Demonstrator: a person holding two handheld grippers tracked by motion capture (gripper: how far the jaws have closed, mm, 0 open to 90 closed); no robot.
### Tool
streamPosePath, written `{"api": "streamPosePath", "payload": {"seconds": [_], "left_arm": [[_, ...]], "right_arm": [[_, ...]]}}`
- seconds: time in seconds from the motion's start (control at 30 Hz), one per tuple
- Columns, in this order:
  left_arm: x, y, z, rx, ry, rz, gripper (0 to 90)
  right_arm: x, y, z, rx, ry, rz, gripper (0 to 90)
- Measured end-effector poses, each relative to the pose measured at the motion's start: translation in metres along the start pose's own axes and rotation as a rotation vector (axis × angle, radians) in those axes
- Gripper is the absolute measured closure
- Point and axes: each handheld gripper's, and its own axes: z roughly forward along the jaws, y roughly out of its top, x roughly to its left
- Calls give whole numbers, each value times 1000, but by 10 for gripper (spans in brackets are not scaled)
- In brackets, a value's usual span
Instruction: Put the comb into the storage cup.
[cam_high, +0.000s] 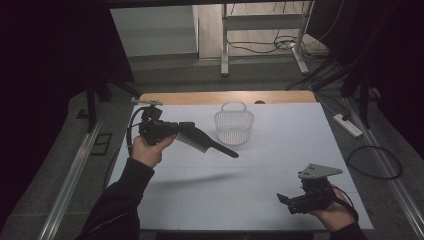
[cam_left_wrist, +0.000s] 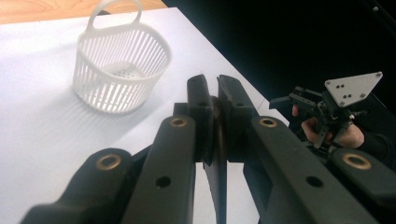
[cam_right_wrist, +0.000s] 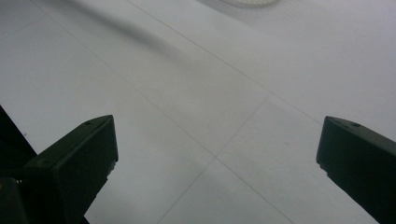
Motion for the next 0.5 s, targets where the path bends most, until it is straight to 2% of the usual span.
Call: {"api": "streamPosePath", "payload": {"seconds": [0.5], "left_arm": [[5,17,-5,-23,38,-5,838]], "right_arm": [[-10,-13,-14,14,-34,79,0]]}}
